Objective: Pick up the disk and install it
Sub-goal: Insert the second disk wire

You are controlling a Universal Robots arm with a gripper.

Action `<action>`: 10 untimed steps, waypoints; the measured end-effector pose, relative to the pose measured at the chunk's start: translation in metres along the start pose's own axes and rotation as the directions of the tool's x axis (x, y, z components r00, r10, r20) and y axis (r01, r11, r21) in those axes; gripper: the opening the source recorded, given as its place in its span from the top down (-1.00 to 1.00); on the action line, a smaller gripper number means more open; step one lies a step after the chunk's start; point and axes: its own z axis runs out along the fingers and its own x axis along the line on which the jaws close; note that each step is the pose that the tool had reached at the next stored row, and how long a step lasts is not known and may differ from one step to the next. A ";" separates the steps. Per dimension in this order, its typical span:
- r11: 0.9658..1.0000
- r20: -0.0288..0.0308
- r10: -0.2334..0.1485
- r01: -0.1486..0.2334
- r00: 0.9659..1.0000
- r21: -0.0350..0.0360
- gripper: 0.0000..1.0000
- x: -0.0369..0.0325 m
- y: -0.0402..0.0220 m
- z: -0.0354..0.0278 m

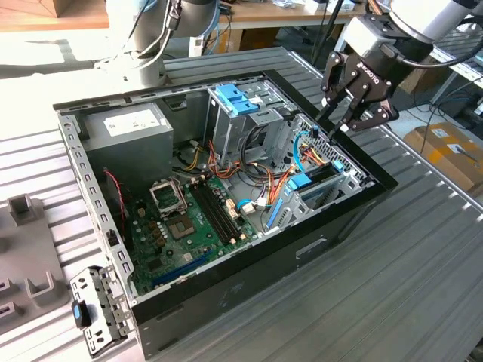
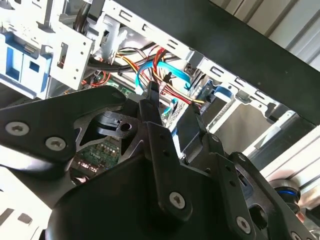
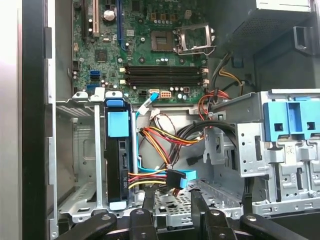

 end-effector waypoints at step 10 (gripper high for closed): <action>1.000 -0.021 0.002 -0.002 1.000 0.001 0.15 -0.0125 -0.0009 0.0256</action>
